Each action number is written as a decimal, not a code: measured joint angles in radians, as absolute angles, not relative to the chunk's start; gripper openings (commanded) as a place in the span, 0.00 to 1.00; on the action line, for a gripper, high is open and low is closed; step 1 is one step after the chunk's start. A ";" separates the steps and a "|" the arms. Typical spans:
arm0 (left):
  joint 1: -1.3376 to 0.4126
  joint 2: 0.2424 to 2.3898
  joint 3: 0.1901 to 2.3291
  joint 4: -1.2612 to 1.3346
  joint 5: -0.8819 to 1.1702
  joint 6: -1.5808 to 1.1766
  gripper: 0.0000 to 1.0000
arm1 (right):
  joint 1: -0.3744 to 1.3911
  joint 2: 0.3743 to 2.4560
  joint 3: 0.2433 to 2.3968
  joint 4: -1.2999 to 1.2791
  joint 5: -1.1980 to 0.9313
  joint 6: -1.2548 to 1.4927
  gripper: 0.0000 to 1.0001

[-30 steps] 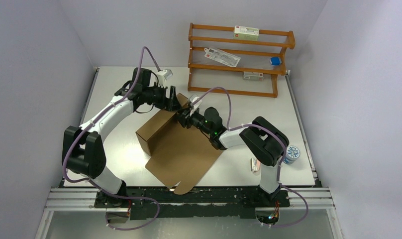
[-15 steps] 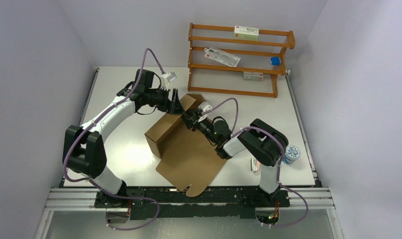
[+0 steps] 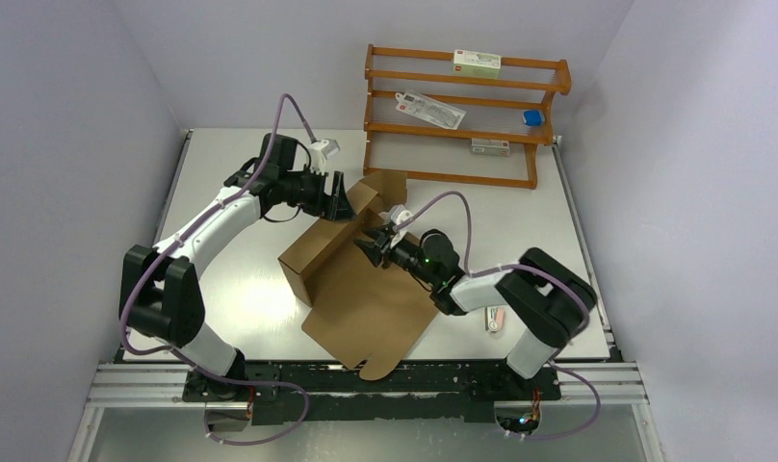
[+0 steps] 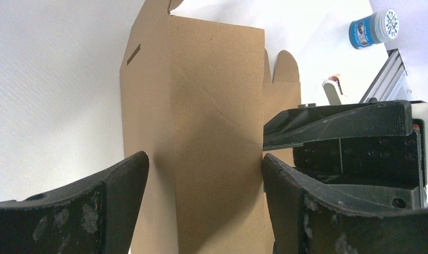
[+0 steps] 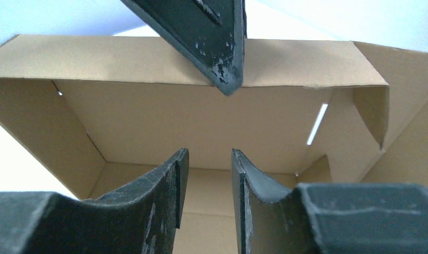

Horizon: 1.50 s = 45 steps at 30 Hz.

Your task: Fold the paper box

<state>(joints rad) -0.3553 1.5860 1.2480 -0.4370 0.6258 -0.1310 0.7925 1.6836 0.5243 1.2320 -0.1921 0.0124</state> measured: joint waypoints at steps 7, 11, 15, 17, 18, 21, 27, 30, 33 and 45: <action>-0.355 1.557 1.248 -0.439 0.604 -0.131 0.88 | 0.758 1.477 0.568 0.825 -0.166 -0.080 0.42; -0.355 1.539 1.248 -0.440 0.583 -0.131 0.89 | 0.646 1.403 0.594 0.692 -0.222 -0.102 0.48; -0.355 1.524 1.261 -0.451 0.551 -0.139 0.90 | 0.499 1.354 0.594 0.657 -0.319 -0.104 0.54; -0.355 1.522 1.279 -0.454 0.538 -0.146 0.91 | 0.442 1.357 0.596 0.664 -0.374 -0.101 0.55; -0.355 1.522 1.287 -0.454 0.532 -0.148 0.91 | 0.422 1.368 0.600 0.668 -0.396 -0.098 0.55; -0.355 1.522 1.319 -0.457 0.518 -0.158 0.91 | 0.369 1.459 0.654 0.693 -0.471 -0.089 0.56; -0.355 1.534 1.348 -0.454 0.519 -0.168 0.91 | 0.313 1.656 0.757 0.762 -0.572 -0.075 0.56; -0.355 1.563 1.348 -0.455 0.520 -0.168 0.91 | 0.301 1.716 0.798 0.789 -0.607 -0.076 0.56; -0.355 1.588 1.348 -0.458 0.520 -0.168 0.90 | 0.290 1.768 0.849 0.814 -0.646 -0.076 0.54; -0.355 1.645 1.345 -0.452 0.540 -0.168 0.81 | 0.281 1.860 0.878 0.912 -0.752 -0.023 0.14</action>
